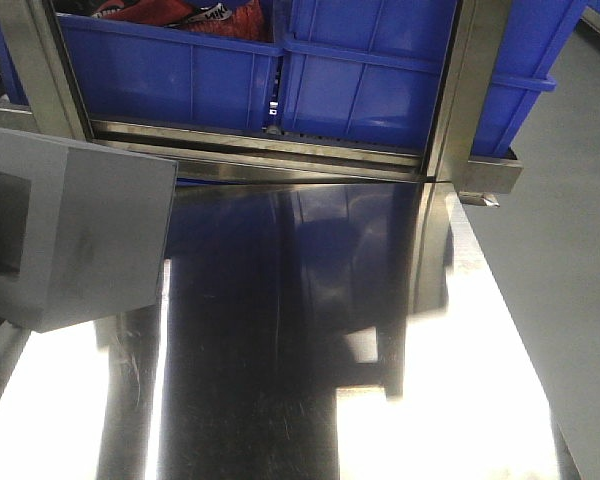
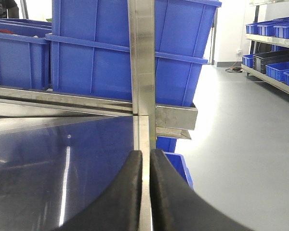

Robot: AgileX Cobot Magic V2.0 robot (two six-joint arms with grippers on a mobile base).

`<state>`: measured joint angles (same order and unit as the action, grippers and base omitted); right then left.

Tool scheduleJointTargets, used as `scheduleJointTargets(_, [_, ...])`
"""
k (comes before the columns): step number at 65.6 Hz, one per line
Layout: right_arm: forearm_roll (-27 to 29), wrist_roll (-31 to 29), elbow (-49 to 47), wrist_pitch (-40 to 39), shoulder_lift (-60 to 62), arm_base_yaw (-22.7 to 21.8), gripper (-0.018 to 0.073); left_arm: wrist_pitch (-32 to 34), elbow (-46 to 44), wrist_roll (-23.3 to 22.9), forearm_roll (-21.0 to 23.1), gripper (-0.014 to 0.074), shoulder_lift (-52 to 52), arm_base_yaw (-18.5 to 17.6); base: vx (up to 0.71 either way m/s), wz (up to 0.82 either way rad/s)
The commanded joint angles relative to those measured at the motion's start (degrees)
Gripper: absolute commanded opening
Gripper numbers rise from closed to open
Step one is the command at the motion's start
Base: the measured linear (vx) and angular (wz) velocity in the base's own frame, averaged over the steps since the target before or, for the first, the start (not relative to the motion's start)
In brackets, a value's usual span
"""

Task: Sort gray base to blue bin
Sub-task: 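Hold the gray block in the left gripper while the base turns away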

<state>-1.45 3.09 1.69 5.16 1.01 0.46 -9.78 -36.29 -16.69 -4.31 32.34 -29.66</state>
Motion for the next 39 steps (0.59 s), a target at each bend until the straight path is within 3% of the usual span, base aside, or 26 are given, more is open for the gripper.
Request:
scheduleJointTargets(1, [-0.36, -0.38, 0.05, -4.25, 0.45, -0.23, -0.0004, 6.2, -1.83, -0.32, 0.24, 0.0157, -0.07, -0.29, 0.0, 0.0])
scheduleJointTargets(20, [-0.36, -0.38, 0.05, -4.25, 0.45, -0.23, -0.0004, 6.2, -1.83, -0.32, 0.24, 0.0157, -0.01, -0.29, -0.02, -0.06])
scheduleJointTargets(39, [-0.36, -0.38, 0.05, -4.25, 0.45, -0.23, -0.0004, 6.2, -1.83, -0.32, 0.26, 0.0157, -0.06, -0.29, -0.09, -0.38])
